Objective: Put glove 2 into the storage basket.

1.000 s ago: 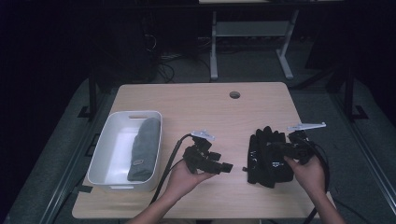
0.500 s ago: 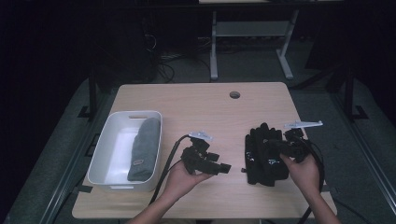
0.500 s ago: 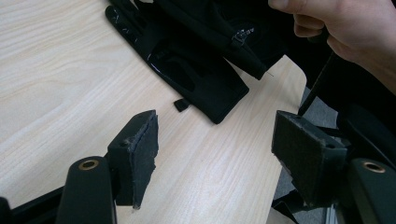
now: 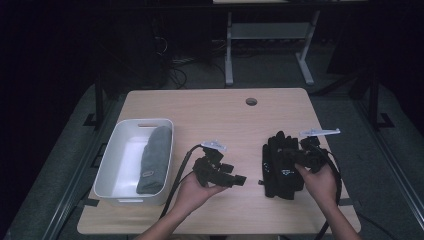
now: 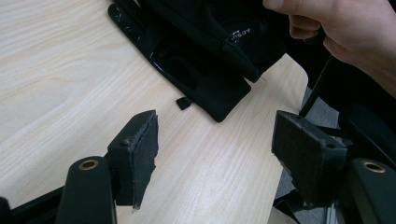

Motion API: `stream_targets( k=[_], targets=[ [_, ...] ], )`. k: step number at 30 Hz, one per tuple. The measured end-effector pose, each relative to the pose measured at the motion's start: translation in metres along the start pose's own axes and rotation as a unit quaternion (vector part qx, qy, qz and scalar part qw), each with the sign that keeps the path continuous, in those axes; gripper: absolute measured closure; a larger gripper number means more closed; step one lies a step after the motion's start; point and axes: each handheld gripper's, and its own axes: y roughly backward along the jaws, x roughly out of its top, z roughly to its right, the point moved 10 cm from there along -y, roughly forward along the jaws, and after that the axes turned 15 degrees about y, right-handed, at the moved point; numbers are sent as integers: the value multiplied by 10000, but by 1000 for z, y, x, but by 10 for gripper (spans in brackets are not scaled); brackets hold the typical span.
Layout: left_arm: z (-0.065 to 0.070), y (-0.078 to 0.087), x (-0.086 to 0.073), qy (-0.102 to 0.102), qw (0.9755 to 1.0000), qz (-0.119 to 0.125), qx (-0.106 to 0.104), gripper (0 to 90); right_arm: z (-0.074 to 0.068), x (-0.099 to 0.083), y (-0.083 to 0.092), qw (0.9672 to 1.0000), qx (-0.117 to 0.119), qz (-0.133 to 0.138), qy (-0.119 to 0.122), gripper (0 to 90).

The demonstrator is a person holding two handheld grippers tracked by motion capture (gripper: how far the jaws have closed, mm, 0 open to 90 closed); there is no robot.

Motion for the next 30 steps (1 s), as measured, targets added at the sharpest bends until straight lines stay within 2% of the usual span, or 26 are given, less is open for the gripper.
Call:
stream_targets(
  k=[3, 11, 16, 17, 22, 26, 30],
  targets=[
    [-1, 0, 0, 3, 10000, -5, 11, 313, 0, -1, -1, 9999, 54, 32, -122, 886],
    [-2, -2, -1, -3, 10000, -40, 20, 313, -7, -8, -11, 9996, 204, -65, -159, 886],
    [-2, -4, -2, 24, 10000, -52, 22, 314, -9, -5, -12, 9991, 299, 29, -306, 886],
    [-2, -4, -2, 14, 10000, -59, 22, 313, -9, -6, -13, 9992, 308, 45, -267, 886],
    [-3, -7, -4, 12, 10000, -86, 40, 313, -7, -19, -20, 9984, 359, -70, -433, 884],
    [-4, -12, -6, 31, 9999, -127, 35, 313, -4, -31, -27, 9984, 341, -158, -433, 882],
    [-4, -17, -7, 41, 9999, -157, 31, 312, -1, -37, -31, 9982, 359, -182, -451, 870]
  ],
)
